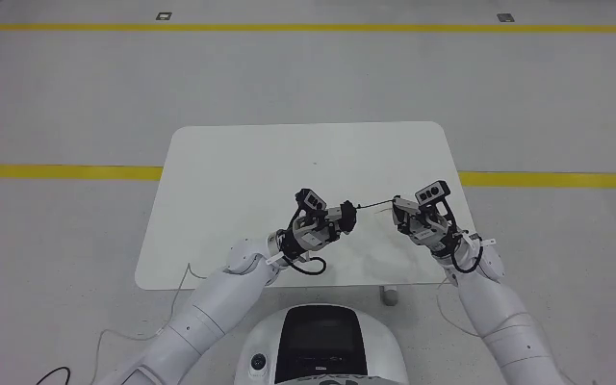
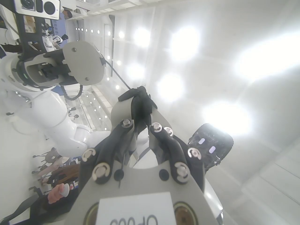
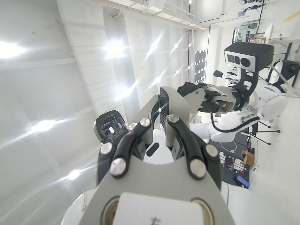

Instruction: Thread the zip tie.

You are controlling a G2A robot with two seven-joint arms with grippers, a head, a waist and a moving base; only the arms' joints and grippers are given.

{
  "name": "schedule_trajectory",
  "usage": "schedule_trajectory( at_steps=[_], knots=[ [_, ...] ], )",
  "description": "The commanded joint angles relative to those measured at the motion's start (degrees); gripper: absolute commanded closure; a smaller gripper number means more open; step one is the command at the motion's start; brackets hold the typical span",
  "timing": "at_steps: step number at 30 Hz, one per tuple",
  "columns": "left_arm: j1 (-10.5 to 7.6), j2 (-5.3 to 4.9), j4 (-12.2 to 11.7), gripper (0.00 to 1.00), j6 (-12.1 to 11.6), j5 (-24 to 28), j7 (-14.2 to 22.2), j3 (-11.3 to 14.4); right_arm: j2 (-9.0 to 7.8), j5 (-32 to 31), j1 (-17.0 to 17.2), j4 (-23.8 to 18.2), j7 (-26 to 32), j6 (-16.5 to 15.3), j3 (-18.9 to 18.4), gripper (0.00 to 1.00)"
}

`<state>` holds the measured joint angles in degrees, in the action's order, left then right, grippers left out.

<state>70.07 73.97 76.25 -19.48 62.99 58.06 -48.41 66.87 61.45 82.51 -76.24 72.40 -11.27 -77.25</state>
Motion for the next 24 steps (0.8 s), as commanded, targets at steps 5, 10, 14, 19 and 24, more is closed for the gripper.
schedule_trajectory(
  at_steps=[5,10,14,19,24],
  knots=[
    [0.0,0.0,0.0,1.0,0.0,0.0,0.0,0.0,0.03,-0.04,0.18,0.17,0.18,-0.04,-0.54,1.0],
    [0.0,0.0,0.0,1.0,0.0,0.0,0.0,0.0,0.08,-0.3,0.28,0.5,0.11,0.1,-0.75,1.0],
    [0.0,0.0,0.0,1.0,0.0,0.0,0.0,0.0,0.12,-0.25,0.28,0.81,0.12,0.09,-1.0,1.0],
    [0.0,0.0,0.0,1.0,0.0,0.0,0.0,0.0,0.16,-0.24,0.27,1.08,0.2,0.14,-1.38,1.0],
    [0.0,0.0,0.0,1.0,0.0,0.0,0.0,0.0,0.2,-0.27,0.25,1.41,0.28,0.22,-1.65,1.0]
  ],
)
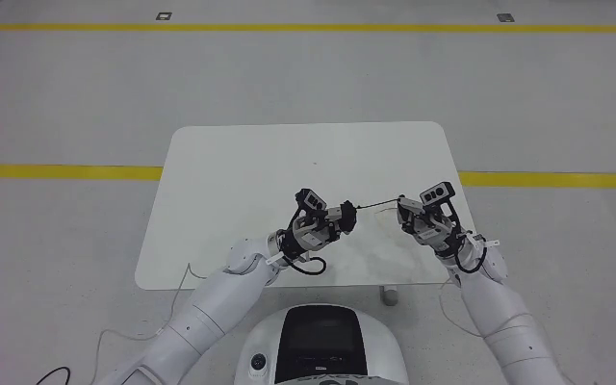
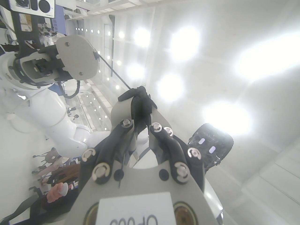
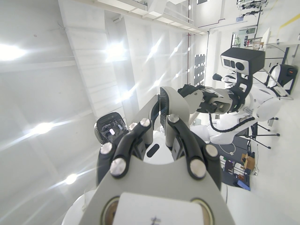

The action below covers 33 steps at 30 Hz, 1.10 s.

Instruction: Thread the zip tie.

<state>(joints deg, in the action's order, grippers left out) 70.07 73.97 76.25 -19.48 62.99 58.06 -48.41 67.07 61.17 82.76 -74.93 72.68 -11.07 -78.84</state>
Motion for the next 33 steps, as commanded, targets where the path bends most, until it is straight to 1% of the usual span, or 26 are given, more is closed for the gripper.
schedule_trajectory(
  at_steps=[1,5,8,9,10,11,20,22,23,26,28,30,33],
  knots=[
    [0.0,0.0,0.0,1.0,0.0,0.0,0.0,0.0,0.01,0.05,-0.02,0.23,-0.01,0.01,-0.16,1.0],
    [0.0,0.0,0.0,1.0,0.0,0.0,0.0,0.0,-0.04,0.65,0.0,0.94,-0.1,-0.05,-1.17,1.0],
    [0.0,0.0,0.0,1.0,0.0,0.0,0.0,0.0,-0.25,0.75,0.26,1.43,-0.2,1.14,-2.31,1.0],
    [0.0,0.0,0.0,1.0,0.0,0.0,0.0,0.0,-0.39,0.29,0.34,1.47,-0.16,2.34,-2.66,0.84],
    [0.0,0.0,0.0,1.0,0.0,0.0,0.0,0.0,-0.54,-0.44,0.34,1.53,-0.29,3.53,-2.93,0.04],
    [0.0,0.0,0.0,1.0,0.0,0.0,0.0,0.0,-0.67,-1.08,0.29,1.37,-0.53,4.11,-3.3,0.0],
    [0.0,0.0,0.0,1.0,0.0,0.0,0.0,0.0,-0.7,-1.27,0.31,1.3,-0.65,4.14,-3.43,0.0],
    [0.28,-0.01,0.81,1.0,0.77,-0.62,-1.53,0.05,-0.71,-1.84,0.54,0.7,-2.49,3.5,-3.74,0.0],
    [0.52,-0.08,1.02,1.0,1.62,-0.85,-2.06,-0.08,-0.78,-2.47,0.84,0.28,-3.28,2.72,-4.29,0.0],
    [1.37,-0.28,1.81,1.0,3.38,0.08,-2.58,-0.83,-1.03,-3.1,1.68,-0.42,-4.09,1.3,-6.05,0.0],
    [1.92,-0.36,2.39,1.0,4.39,1.26,-2.2,-1.21,-1.17,-3.42,2.15,-0.8,-4.57,0.79,-7.01,0.0],
    [2.28,-0.45,3.03,1.0,4.77,1.29,-1.96,-1.57,-1.25,-3.19,2.64,-1.3,-4.58,1.81,-7.39,0.0],
    [2.26,-0.47,3.1,1.0,4.78,0.99,-1.83,-1.59,-1.22,-2.63,2.77,-1.36,-5.32,1.8,-7.69,0.0]
  ],
)
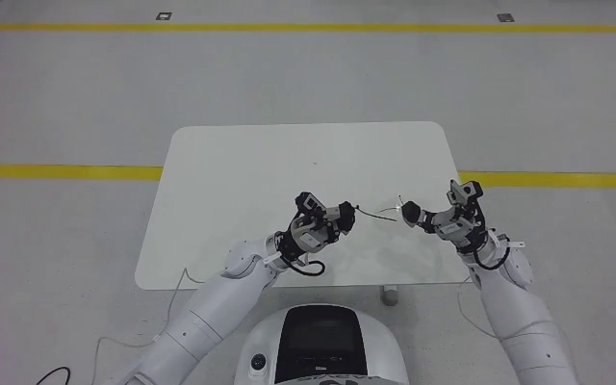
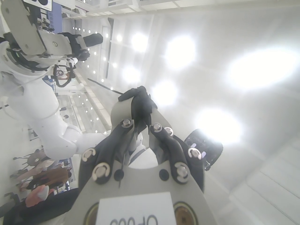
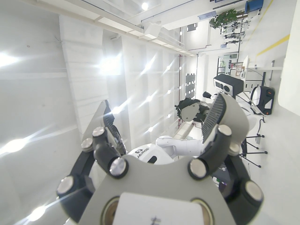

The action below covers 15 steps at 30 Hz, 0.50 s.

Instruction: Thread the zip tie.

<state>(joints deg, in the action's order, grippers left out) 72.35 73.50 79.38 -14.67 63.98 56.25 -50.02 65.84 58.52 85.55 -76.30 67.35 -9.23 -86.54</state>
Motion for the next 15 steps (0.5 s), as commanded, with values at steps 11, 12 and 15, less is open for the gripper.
schedule_trajectory(
  at_steps=[11,12,15],
  knots=[
    [1.49,-0.06,2.35,1.0,1.86,2.67,-0.56,-0.95,-0.01,-0.76,1.07,-2.87,-2.89,-0.83,-0.95,0.0],
    [1.73,-0.06,2.4,1.0,2.48,3.73,-0.03,-1.08,-0.03,-1.06,1.22,-3.41,-3.09,-1.05,-1.15,0.0],
    [1.86,-0.06,2.34,1.0,3.13,4.64,0.6,-1.23,-0.03,-1.09,1.3,-3.55,-3.21,-1.15,-1.2,0.0]
  ],
)
